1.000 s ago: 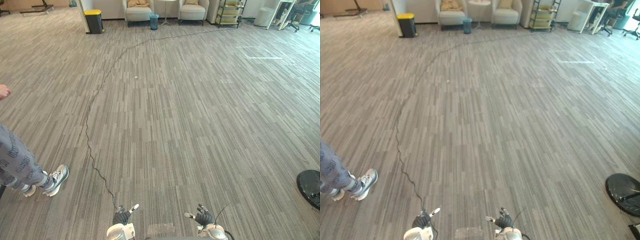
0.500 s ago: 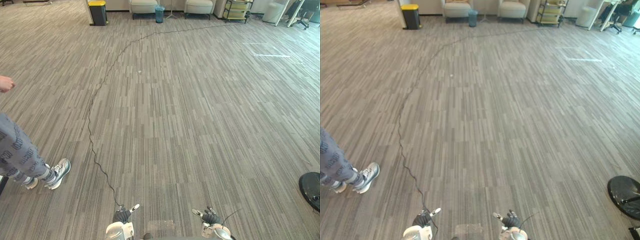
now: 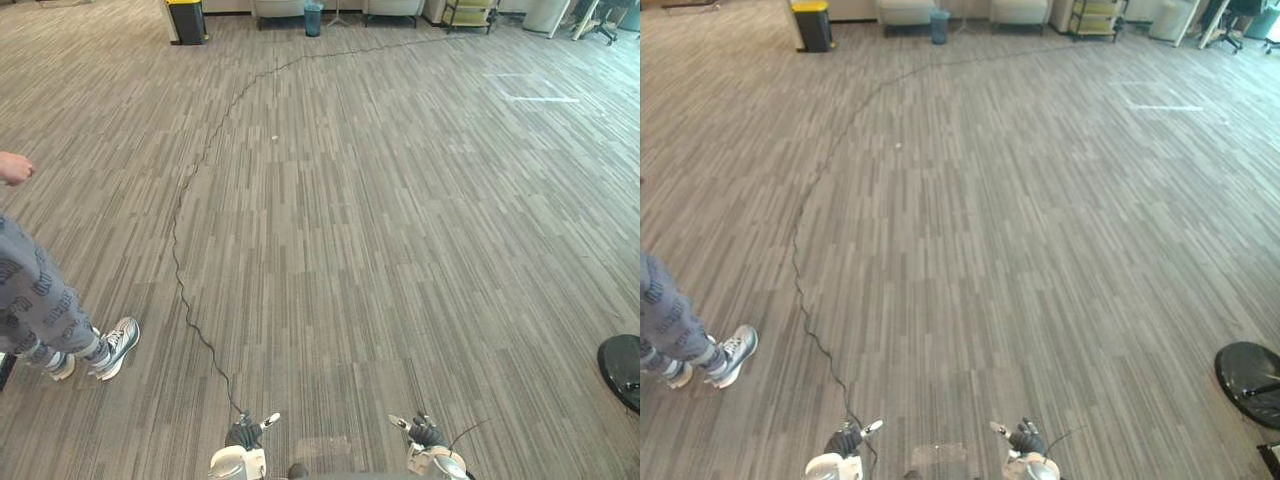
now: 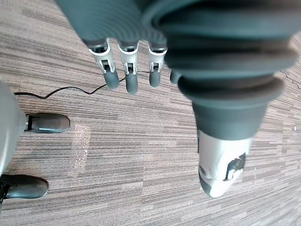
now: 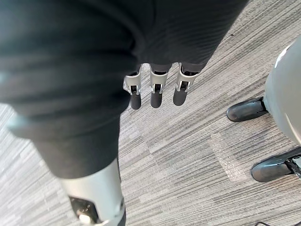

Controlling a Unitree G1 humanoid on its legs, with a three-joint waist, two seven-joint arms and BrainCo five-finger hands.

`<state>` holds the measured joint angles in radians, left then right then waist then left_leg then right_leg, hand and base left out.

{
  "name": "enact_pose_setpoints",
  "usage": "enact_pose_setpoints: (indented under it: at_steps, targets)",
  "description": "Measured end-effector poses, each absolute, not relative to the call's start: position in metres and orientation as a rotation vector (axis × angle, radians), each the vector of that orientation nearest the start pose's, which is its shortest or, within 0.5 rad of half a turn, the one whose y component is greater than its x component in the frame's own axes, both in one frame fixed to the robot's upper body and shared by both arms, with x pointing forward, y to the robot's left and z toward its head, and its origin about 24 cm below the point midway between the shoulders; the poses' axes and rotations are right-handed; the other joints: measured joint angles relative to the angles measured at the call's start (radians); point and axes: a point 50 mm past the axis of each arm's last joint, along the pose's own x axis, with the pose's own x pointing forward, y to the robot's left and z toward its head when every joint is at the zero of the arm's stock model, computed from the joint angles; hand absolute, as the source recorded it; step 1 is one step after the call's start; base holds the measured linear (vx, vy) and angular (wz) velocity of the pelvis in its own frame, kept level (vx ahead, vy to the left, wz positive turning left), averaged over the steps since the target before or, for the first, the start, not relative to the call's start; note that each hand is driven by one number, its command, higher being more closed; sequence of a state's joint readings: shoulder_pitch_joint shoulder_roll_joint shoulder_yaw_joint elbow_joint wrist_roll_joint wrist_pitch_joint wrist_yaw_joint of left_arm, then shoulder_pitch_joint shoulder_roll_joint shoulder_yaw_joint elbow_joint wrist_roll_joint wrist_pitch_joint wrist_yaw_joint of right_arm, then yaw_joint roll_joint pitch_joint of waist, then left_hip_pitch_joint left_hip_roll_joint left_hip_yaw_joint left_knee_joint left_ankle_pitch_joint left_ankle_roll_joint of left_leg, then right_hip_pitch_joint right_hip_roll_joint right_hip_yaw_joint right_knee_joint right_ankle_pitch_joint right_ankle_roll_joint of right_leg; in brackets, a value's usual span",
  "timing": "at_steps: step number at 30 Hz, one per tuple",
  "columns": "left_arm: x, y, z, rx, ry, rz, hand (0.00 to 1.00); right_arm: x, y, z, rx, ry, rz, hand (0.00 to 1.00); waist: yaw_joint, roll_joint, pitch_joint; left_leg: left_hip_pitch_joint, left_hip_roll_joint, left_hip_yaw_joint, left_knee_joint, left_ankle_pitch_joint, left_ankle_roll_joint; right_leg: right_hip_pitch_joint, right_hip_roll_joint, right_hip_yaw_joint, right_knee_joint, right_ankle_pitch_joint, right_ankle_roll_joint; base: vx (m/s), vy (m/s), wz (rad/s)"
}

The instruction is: Pick up cushions and gather them together orderly.

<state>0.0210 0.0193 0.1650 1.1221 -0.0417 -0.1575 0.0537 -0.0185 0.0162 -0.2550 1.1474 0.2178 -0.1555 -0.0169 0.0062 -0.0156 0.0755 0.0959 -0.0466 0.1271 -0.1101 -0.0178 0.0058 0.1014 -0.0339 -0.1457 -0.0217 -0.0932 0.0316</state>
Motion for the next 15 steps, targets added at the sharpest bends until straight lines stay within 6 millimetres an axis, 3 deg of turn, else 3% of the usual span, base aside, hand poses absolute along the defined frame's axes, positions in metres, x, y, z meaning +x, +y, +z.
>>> enact_pose_setpoints:
  at_steps: [7,11,13,14,15]
  targets:
    - [0.115,0.179,-0.158,-0.075,0.979,0.243,0.0,0.121,-0.182,-0.158,0.317,0.949,-0.397,0.0,0.0,0.012,0.01,-0.008,0.001,-0.007,0.0,0.0,0.0,-0.017,-0.001,-0.01,0.03,-0.012,0.001,0.0,-0.001,0.02]
    - [0.116,0.179,-0.157,-0.078,0.976,0.246,0.0,0.122,-0.184,-0.156,0.326,0.932,-0.413,0.0,-0.002,0.009,0.025,-0.01,0.0,-0.029,0.004,-0.012,-0.005,-0.04,-0.011,-0.029,0.107,-0.064,-0.002,0.0,-0.025,0.16]
    - [0.12,0.183,-0.155,-0.082,0.953,0.265,0.0,0.121,-0.183,-0.156,0.331,0.922,-0.415,0.0,0.002,-0.007,0.031,-0.047,0.0,-0.029,0.075,-0.055,-0.009,-0.071,-0.022,-0.035,0.173,-0.107,-0.007,0.07,-0.046,0.13]
    - [0.124,0.187,-0.152,-0.093,0.93,0.29,0.0,0.123,-0.179,-0.155,0.34,0.917,-0.41,0.0,0.007,-0.015,0.042,-0.106,0.008,-0.025,0.233,-0.124,-0.005,-0.078,-0.027,-0.035,0.2,-0.124,-0.012,0.06,-0.054,0.01]
    - [0.125,0.187,-0.151,-0.094,0.923,0.294,0.0,0.124,-0.179,-0.155,0.343,0.912,-0.409,0.0,0.009,-0.013,0.045,-0.134,0.015,-0.021,0.294,-0.151,-0.008,-0.08,-0.025,-0.035,0.208,-0.13,-0.013,0.07,-0.077,0.03]
